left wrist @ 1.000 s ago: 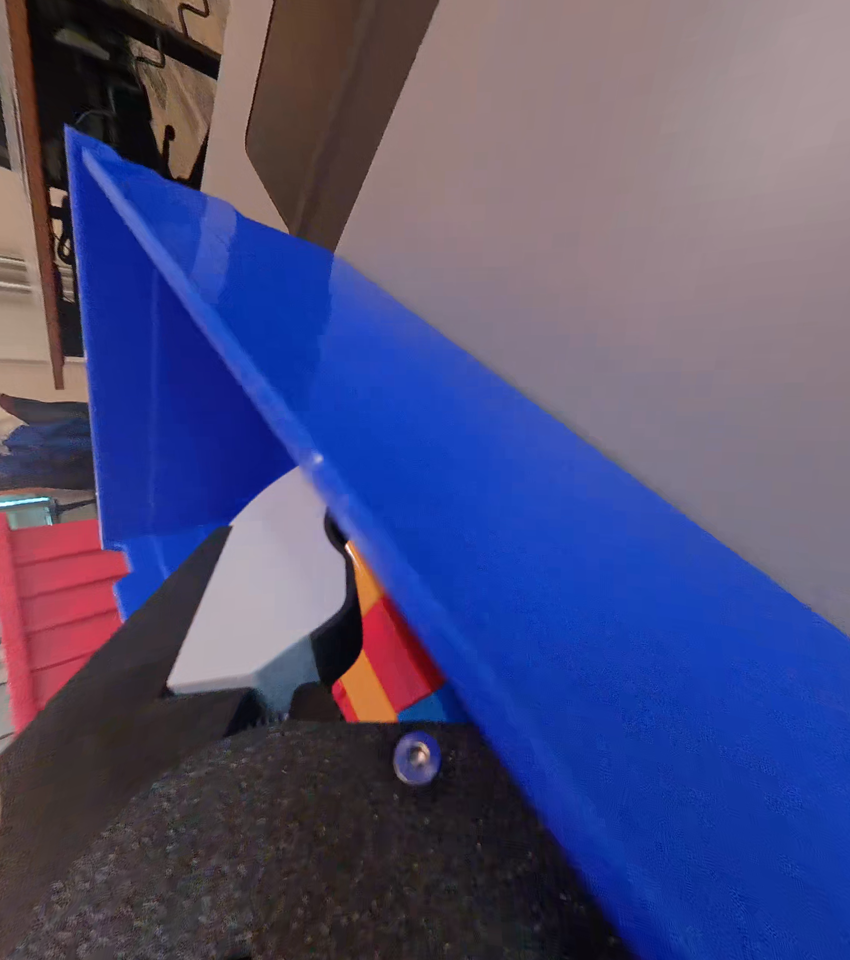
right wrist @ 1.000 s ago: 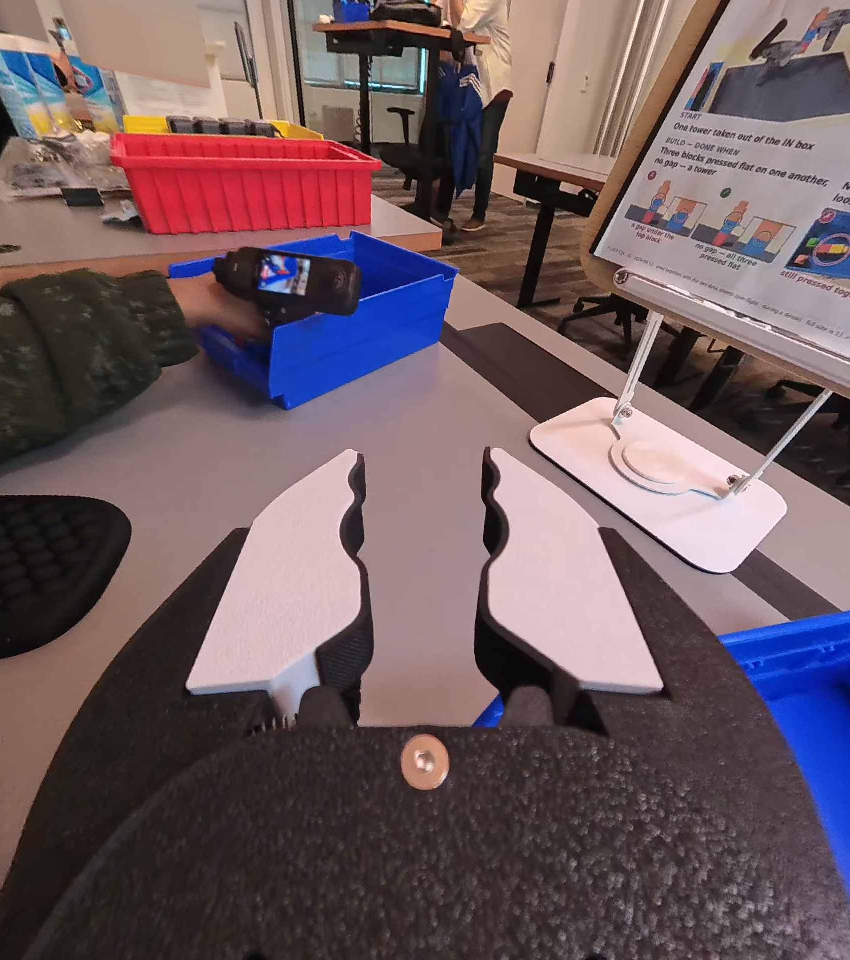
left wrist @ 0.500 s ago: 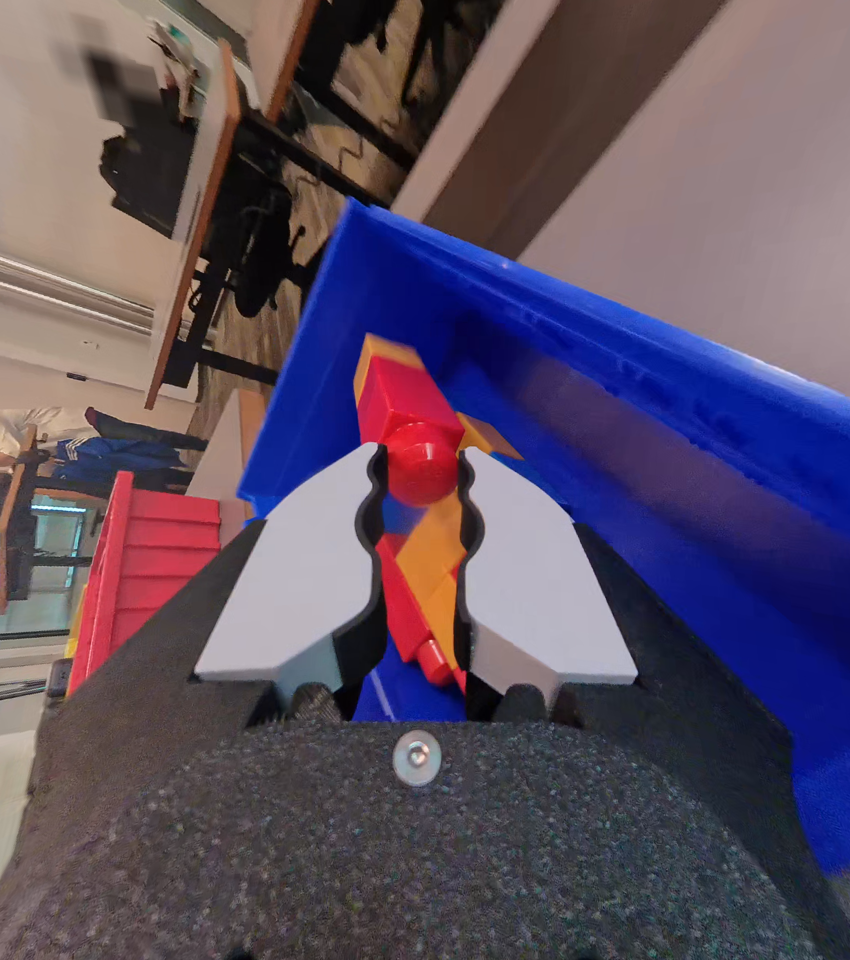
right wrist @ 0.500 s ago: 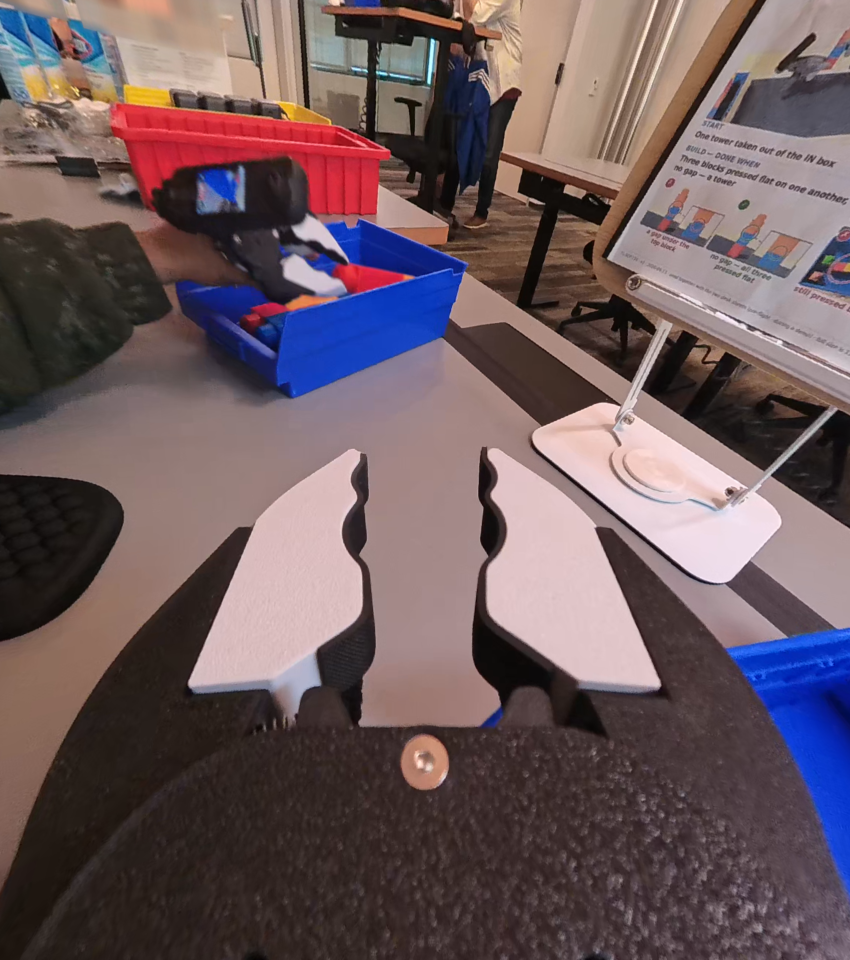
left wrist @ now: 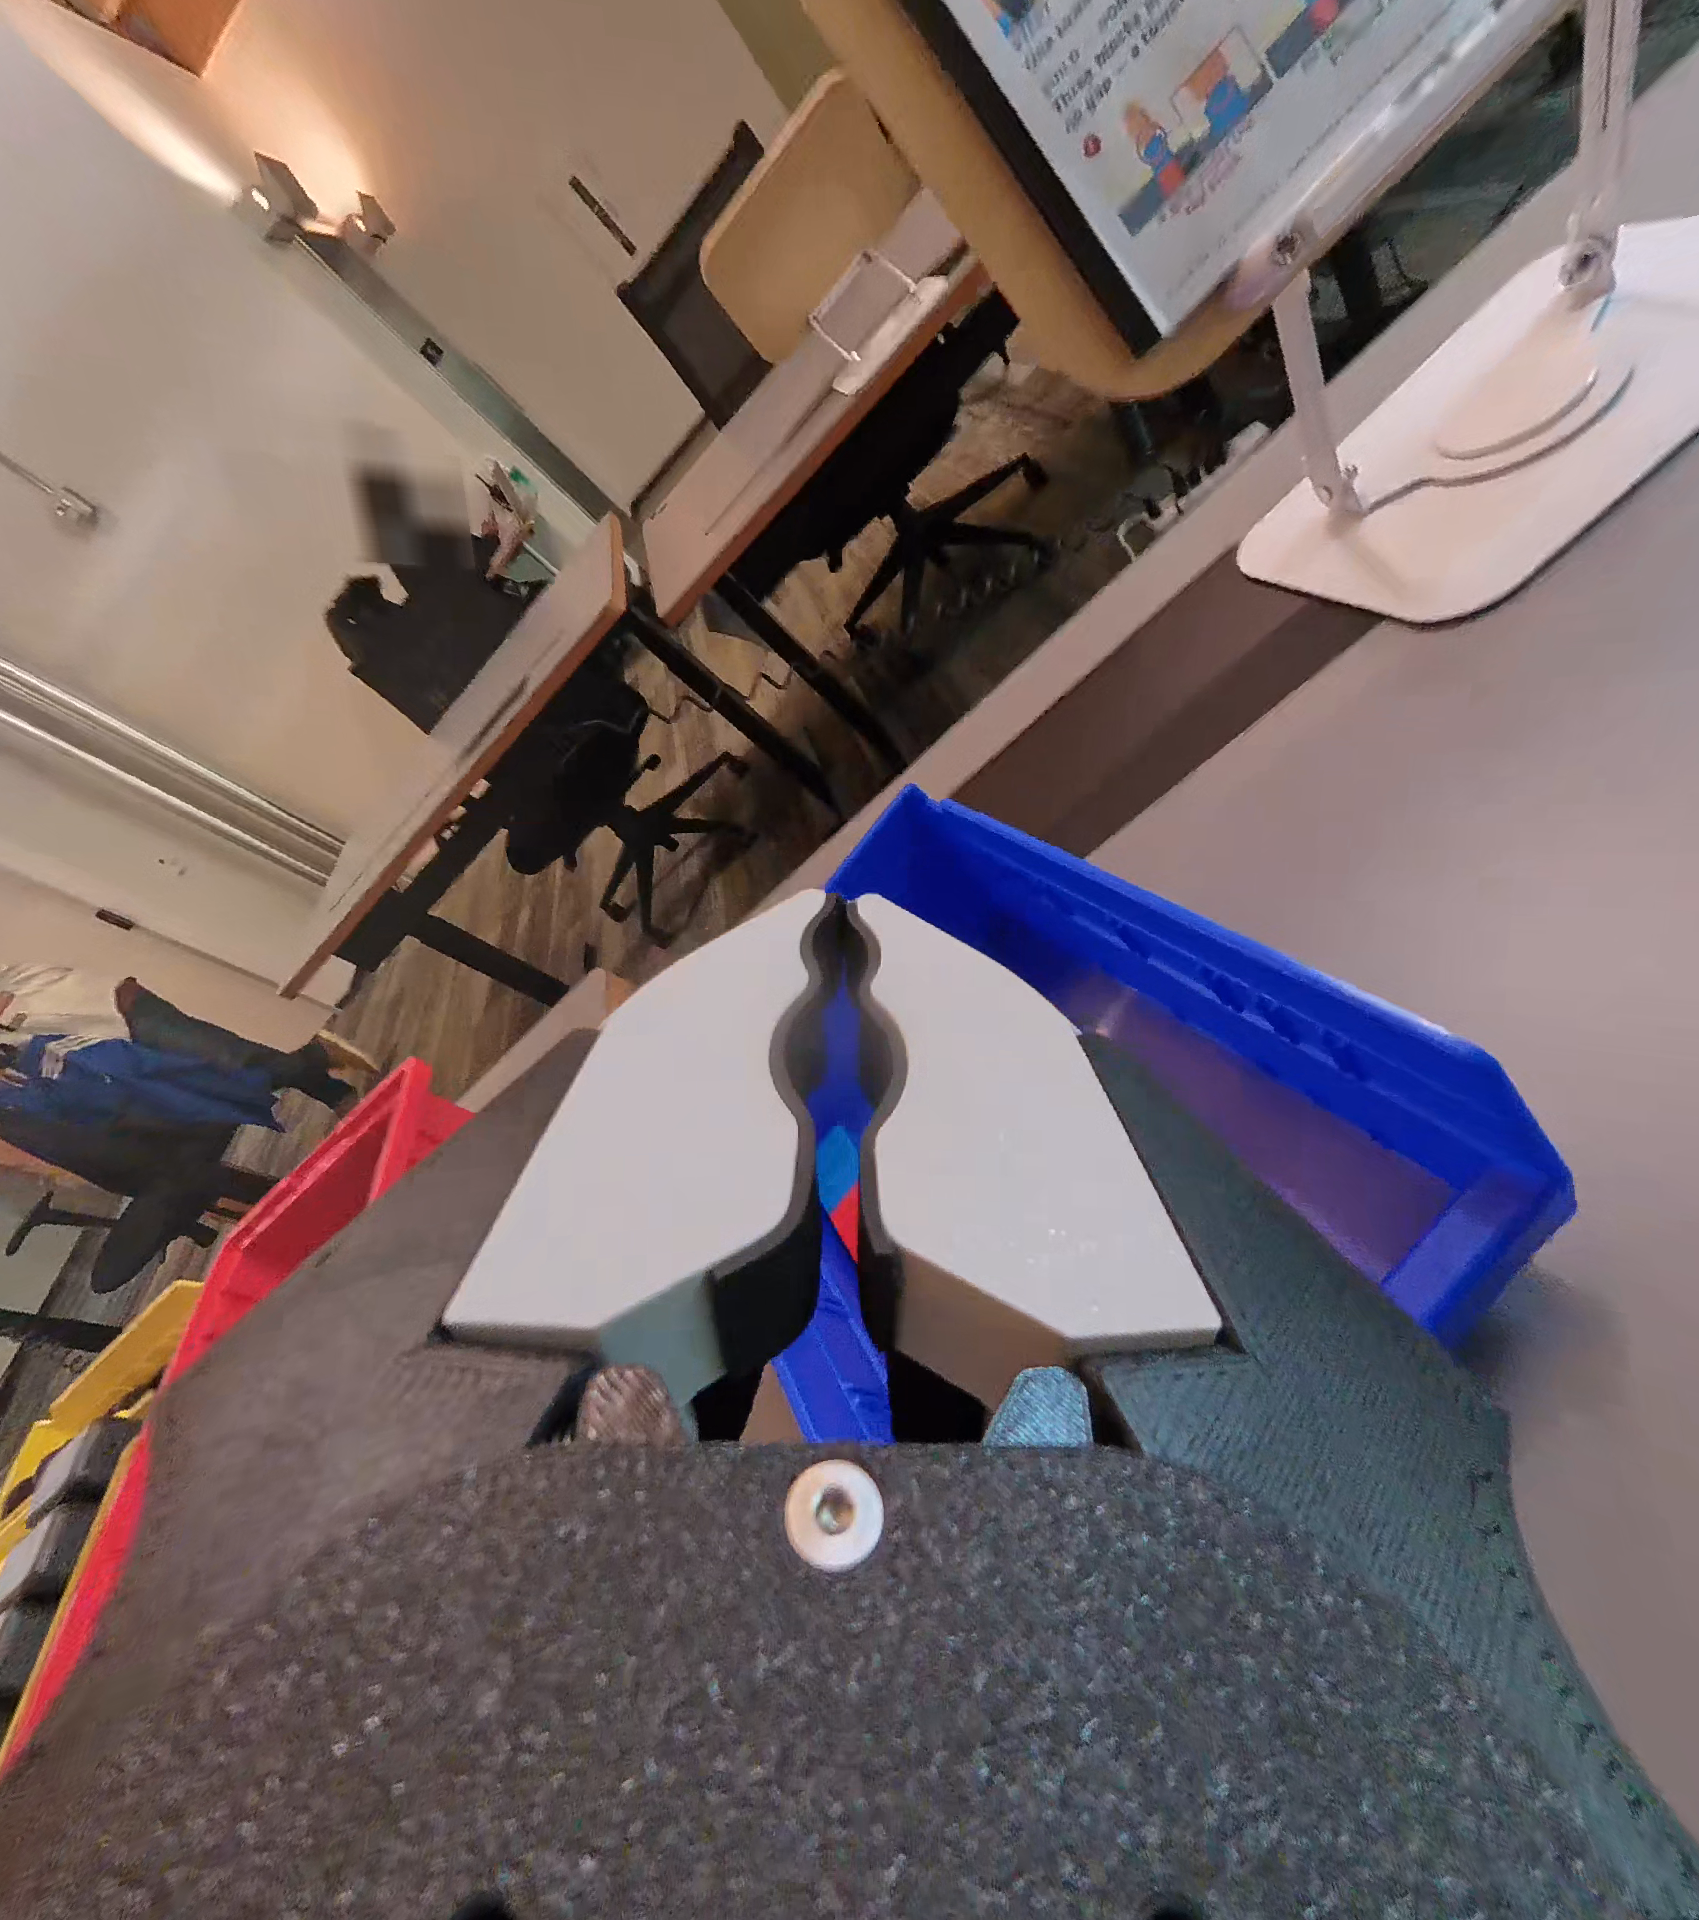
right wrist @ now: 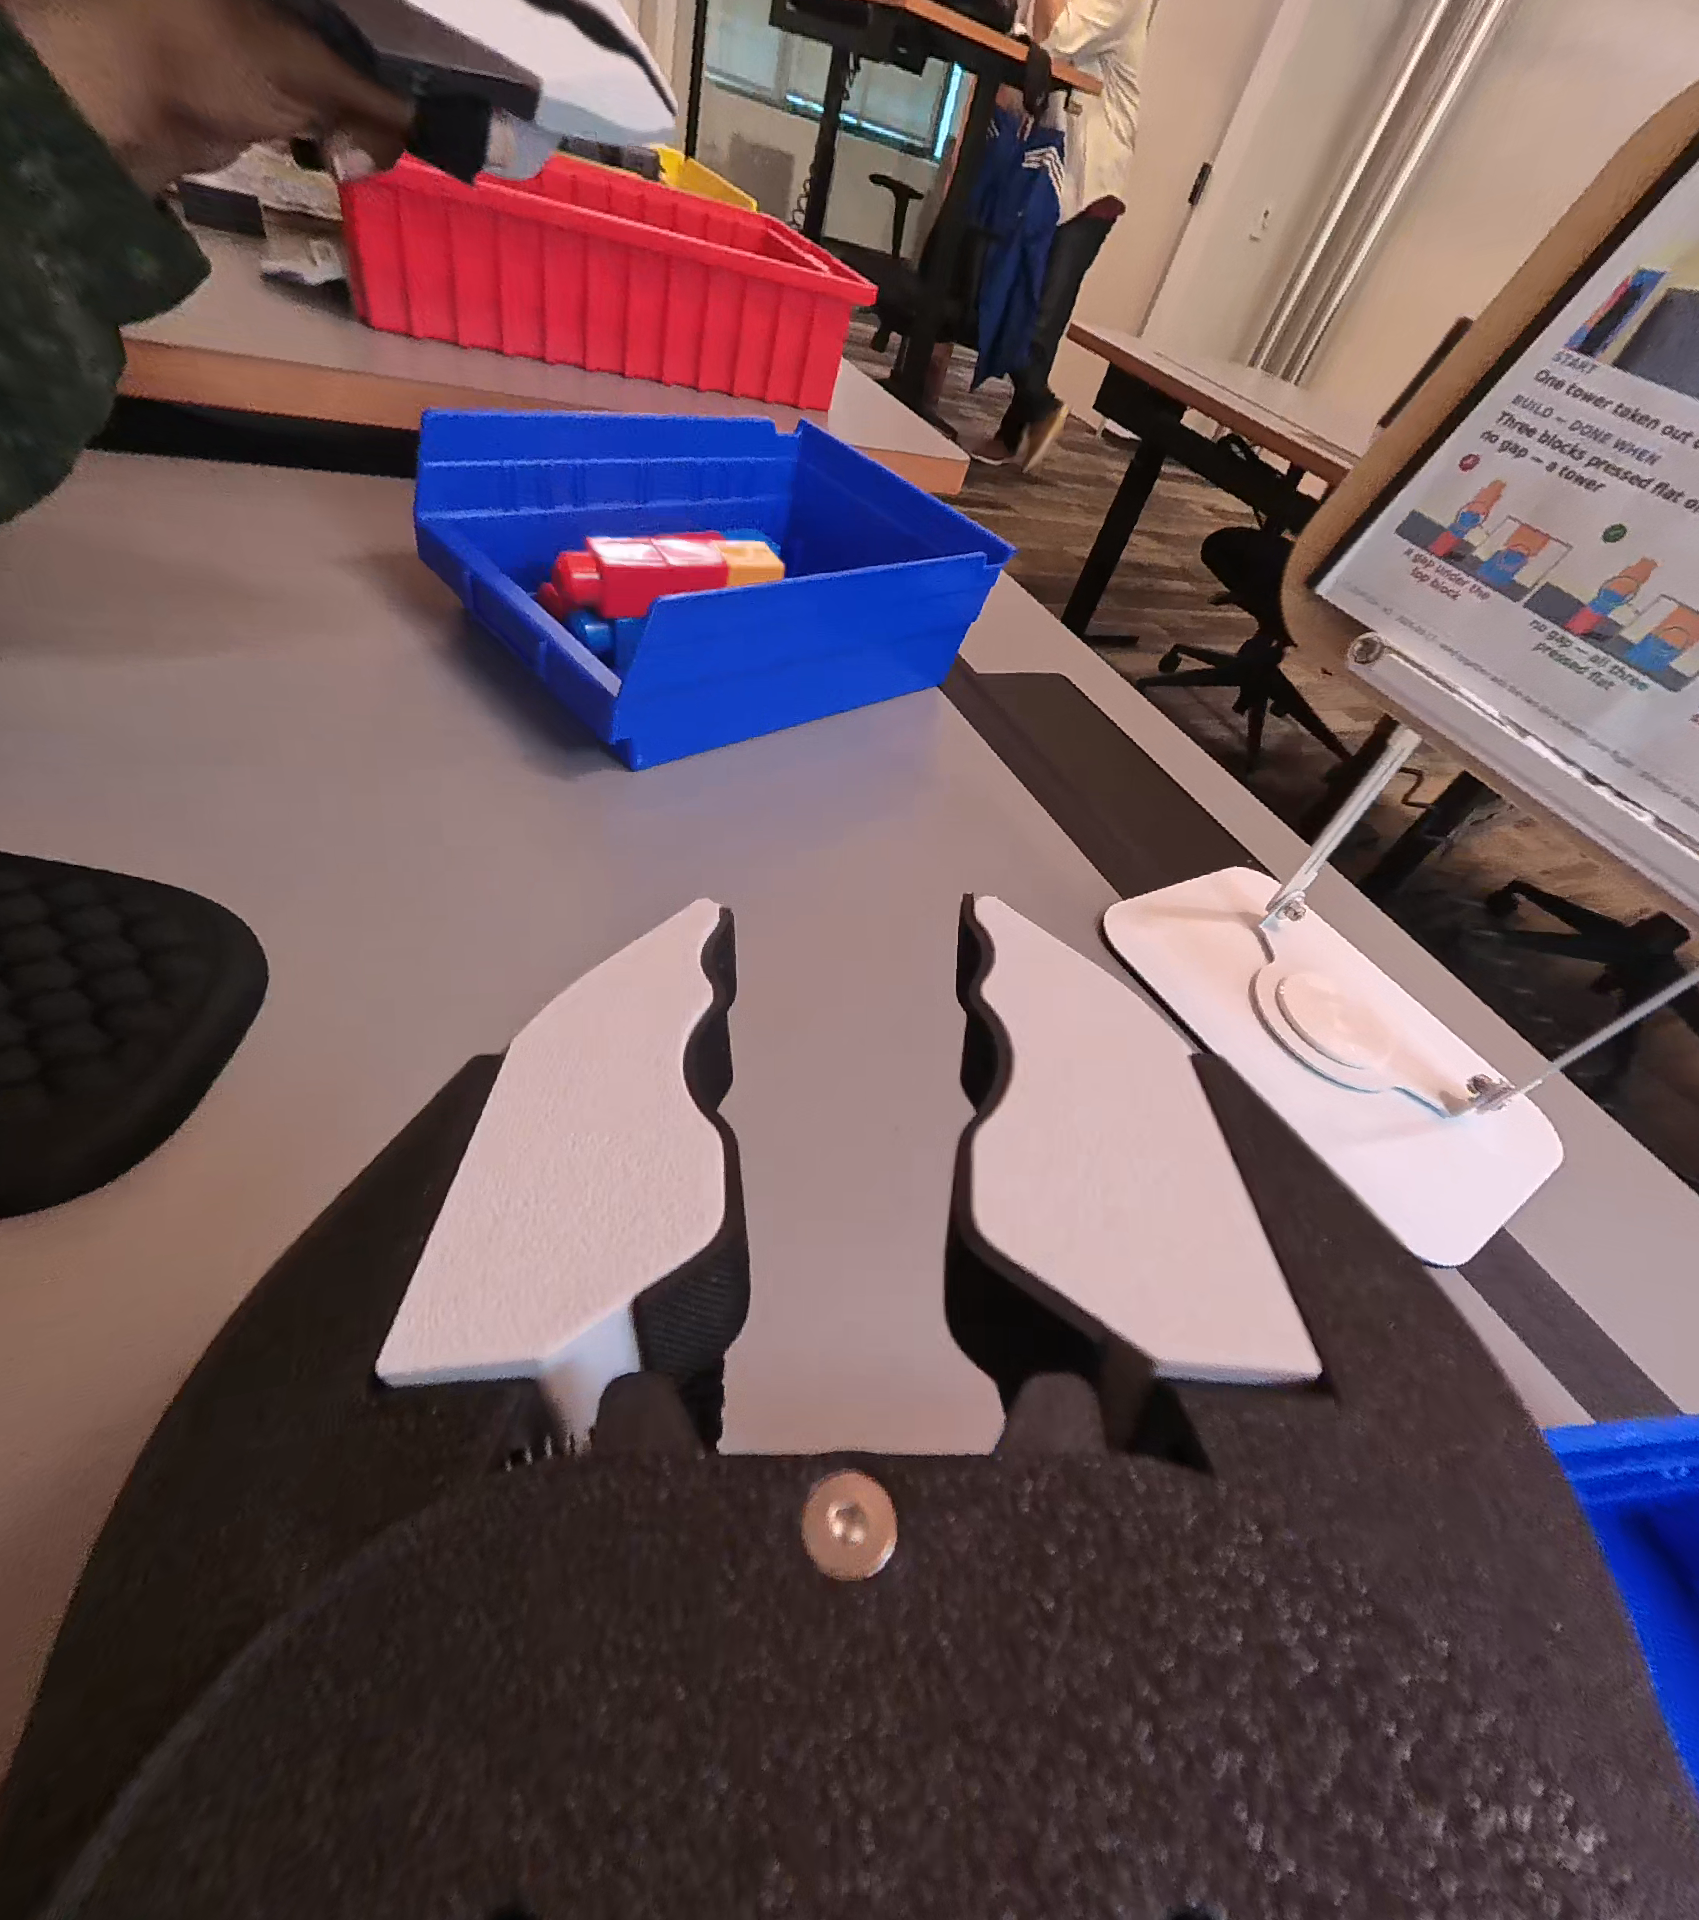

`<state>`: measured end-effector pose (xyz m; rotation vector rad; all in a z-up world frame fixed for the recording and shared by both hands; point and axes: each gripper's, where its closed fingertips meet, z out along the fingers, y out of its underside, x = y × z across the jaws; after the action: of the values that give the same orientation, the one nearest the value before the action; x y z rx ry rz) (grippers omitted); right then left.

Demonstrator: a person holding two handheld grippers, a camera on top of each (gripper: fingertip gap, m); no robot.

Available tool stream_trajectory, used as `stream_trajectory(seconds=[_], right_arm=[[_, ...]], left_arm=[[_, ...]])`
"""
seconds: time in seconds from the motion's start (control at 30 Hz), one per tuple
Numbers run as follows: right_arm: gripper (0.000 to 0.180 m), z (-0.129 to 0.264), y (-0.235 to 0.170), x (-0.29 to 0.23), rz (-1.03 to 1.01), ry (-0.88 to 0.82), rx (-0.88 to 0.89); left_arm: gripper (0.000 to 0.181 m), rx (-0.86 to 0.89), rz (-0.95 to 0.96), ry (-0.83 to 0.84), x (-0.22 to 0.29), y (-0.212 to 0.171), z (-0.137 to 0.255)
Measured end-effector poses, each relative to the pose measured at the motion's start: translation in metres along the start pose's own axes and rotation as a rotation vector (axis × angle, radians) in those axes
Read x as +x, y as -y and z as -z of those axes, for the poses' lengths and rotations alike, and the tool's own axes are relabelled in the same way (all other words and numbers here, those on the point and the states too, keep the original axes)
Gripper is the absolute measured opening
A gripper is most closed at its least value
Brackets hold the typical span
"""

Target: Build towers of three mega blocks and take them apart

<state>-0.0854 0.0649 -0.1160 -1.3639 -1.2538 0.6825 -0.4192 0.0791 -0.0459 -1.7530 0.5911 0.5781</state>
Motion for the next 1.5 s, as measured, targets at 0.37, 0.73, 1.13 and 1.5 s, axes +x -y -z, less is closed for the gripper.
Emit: stream_trajectory(seconds=[0.37,0.73,1.13,1.5], right_arm=[[0.041,-0.005,-0.006,-0.006,0.010,0.020,-0.027],[0.041,-0.008,-0.009,-0.010,0.034,0.034,-0.035],[0.054,-0.020,0.012,-0.047,0.418,-0.024,-0.050],[0.036,-0.023,-0.005,-0.066,0.331,0.115,0.022]], left_arm=[[0.071,-0.569,0.256,-0.255,0.065,-0.129,-0.043],[0.037,-0.631,0.161,-0.240,0.075,-0.143,-0.038],[0.037,-0.197,-0.421,-0.627,0.211,0.056,0.053],[0.052,0.232,-0.287,-0.886,0.268,0.131,0.089]])
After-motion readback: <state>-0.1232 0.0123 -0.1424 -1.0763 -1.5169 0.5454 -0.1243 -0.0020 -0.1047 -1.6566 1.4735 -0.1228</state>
